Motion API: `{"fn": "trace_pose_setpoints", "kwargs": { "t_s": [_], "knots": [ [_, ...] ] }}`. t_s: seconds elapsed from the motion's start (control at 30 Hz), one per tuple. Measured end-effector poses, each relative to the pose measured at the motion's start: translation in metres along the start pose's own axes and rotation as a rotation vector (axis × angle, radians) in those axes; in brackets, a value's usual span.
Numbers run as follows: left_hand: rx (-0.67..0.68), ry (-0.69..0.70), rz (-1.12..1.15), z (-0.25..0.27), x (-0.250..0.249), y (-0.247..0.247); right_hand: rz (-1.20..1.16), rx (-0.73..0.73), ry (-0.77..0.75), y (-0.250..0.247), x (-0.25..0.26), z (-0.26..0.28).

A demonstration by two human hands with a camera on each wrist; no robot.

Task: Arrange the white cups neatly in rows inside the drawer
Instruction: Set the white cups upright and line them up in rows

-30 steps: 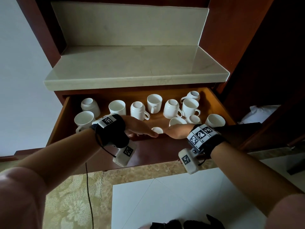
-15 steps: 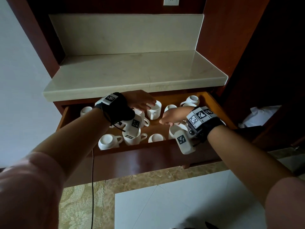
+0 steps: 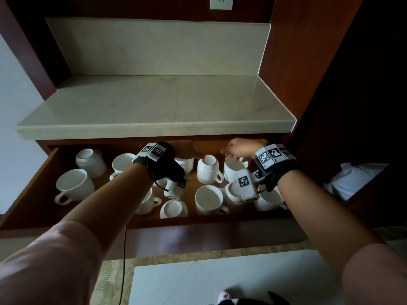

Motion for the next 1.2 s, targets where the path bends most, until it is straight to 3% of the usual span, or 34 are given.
{"fn": "trace_pose_setpoints", "kwargs": {
  "t_s": [0.2,0.5,0.6,0.7,0.97,1.2],
  "knots": [
    [-0.022,-0.103,-0.136,-0.025,0.000,0.004,0.010,-0.011,0.037,-0.020,-0.049,-0.044],
    [-0.058,-0.205,-0.119,-0.047,0.035,0.013,-0.085,-0.050,0.148,0.001,-0.076,-0.072],
    [-0.105,-0.204,-0.087,-0.053,0.047,0.016,-0.138,-0.079,0.180,0.014,-0.091,-0.098],
    [-0.158,-0.182,-0.073,-0.060,0.058,0.018,-0.071,-0.202,0.257,0.000,-0.094,-0.086],
    [-0.135,-0.134,-0.175,-0.075,0.081,0.033,-0.050,-0.289,0.353,-0.015,-0.096,-0.096],
    [-0.106,-0.108,-0.108,-0.076,0.089,0.034,0.030,-0.106,0.360,-0.002,-0.091,-0.117]
  ]
}}
Point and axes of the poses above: each hand's wrist, its own z-axis away from the middle knuckle, its own y-axis out of the palm, x = y × z, the point moved 10 cm from there along -z, towards the middle knuckle, and after that the axes turned 2 degrees about y, right-handed, at the moved point
